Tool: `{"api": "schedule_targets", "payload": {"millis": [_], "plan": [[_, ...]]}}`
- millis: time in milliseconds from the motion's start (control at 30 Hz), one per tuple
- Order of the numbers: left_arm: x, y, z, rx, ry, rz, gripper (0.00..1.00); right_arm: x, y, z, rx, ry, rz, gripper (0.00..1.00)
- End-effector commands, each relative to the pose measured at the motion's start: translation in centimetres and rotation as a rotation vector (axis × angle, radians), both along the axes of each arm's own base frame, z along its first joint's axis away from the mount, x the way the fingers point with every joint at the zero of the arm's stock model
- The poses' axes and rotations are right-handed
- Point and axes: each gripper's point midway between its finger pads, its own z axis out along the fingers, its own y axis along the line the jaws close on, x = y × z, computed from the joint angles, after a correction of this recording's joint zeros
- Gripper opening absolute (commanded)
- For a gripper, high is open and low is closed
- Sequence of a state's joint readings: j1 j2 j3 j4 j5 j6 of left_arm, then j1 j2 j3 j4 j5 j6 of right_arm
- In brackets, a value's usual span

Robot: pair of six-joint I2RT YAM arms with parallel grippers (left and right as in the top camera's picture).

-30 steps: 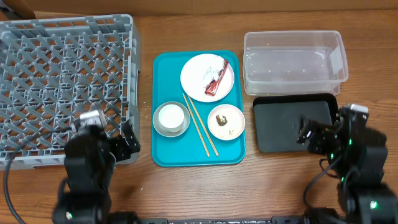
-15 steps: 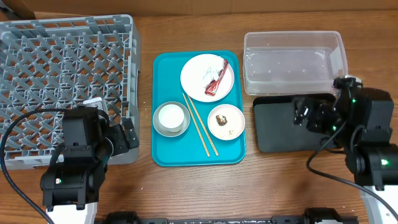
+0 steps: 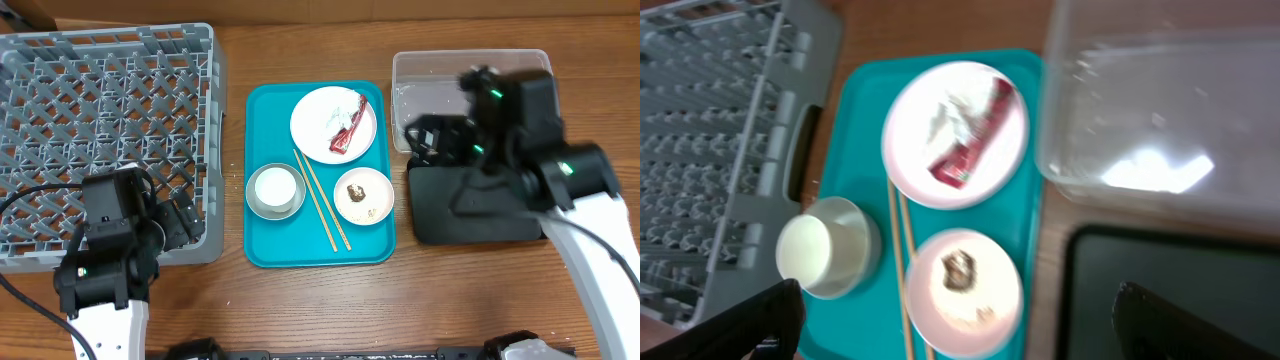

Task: Sort waste into correct bins and load items into the dishwasher
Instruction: 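Reach right gripper to the plate and grasp the red wrapper and tissue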

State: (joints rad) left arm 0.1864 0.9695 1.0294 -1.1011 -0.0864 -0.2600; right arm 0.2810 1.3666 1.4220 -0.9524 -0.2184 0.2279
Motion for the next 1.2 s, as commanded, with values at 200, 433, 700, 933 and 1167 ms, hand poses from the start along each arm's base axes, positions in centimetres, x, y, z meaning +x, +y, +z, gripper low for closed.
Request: {"api": "schedule_targets", "payload": {"millis": [200, 433, 700, 933, 1167], "plan": [[0.5, -0.1, 0.6, -0.035, -0.026, 0.013, 1.00, 6.9, 8.5, 0.5, -0.091, -0.059, 0.050, 1.00], [0.5, -0.1, 0.7, -0.035, -0.026, 0.014, 1.00, 10.7, 11.5, -5.5, -0.094, 0.004, -0.061, 1.00], [0.5, -0.1, 0.7, -0.035, -0.026, 0.013, 1.00, 12.6, 11.8, -12.7, -0.114, 0.122, -0.192, 1.00], [0.5, -0.1, 0.7, -0.035, -0.026, 0.013, 1.00, 13.3, 12.2, -17.7, -0.150, 0.177, -0.205, 1.00], [0.5, -0.1, 0.6, -0.035, -0.026, 0.013, 1.00, 13.9, 12.5, -21.7, -0.139, 0.225, -0.264, 1.00]]}}
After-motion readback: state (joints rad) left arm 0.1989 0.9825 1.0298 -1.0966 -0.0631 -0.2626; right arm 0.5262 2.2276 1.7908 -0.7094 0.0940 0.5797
